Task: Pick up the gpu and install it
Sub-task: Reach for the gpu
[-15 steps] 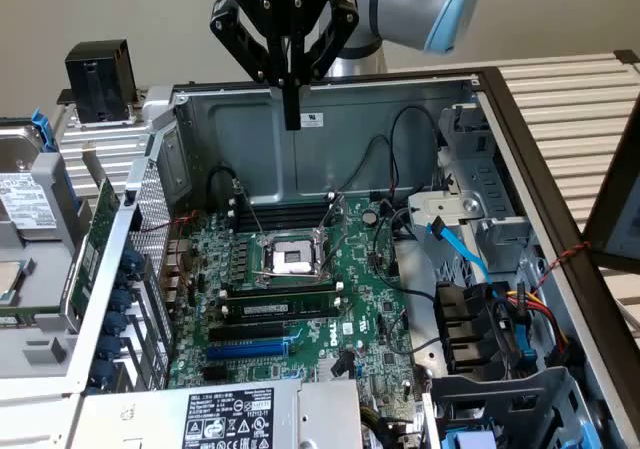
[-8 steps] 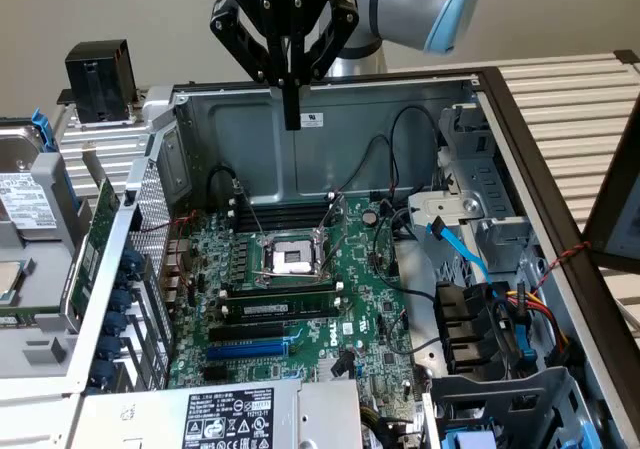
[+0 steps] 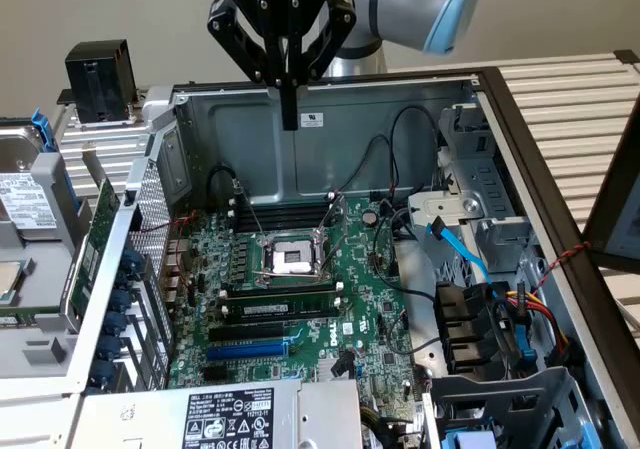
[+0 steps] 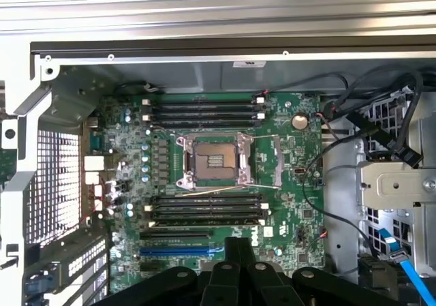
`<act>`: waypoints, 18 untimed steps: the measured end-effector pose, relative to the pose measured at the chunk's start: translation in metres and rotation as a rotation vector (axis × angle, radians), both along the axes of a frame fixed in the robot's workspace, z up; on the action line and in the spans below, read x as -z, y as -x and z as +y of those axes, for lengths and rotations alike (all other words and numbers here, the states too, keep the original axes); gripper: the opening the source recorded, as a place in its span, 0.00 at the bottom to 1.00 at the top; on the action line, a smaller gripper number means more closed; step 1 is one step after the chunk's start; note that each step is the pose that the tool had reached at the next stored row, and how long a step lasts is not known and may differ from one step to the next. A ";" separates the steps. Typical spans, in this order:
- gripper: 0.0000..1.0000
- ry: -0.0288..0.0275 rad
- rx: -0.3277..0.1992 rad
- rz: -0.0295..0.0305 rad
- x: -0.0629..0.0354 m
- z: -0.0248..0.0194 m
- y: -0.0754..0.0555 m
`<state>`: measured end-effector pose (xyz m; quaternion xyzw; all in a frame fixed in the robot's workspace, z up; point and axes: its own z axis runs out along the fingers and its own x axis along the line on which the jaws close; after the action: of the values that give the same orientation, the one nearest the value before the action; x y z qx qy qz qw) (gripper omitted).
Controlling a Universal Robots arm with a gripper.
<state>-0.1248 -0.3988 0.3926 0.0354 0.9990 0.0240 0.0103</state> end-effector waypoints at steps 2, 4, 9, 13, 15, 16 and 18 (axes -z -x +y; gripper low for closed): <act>0.11 0.0000 0.000 0.0000 0.0001 0.0000 0.004; 0.11 0.0000 0.000 0.0000 0.0001 0.0000 0.010; 0.11 -0.0001 0.000 -0.0003 0.0003 0.0000 0.032; 0.11 0.0000 0.000 -0.0002 0.0002 0.0000 0.050; 0.11 -0.0001 0.000 -0.0002 0.0003 0.0000 0.059; 0.11 -0.0001 0.000 -0.0002 0.0003 0.0000 0.064; 0.11 0.0000 0.000 -0.0002 0.0003 0.0000 0.073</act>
<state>-0.1975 -0.3988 0.3923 0.0354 0.9990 0.0240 0.0104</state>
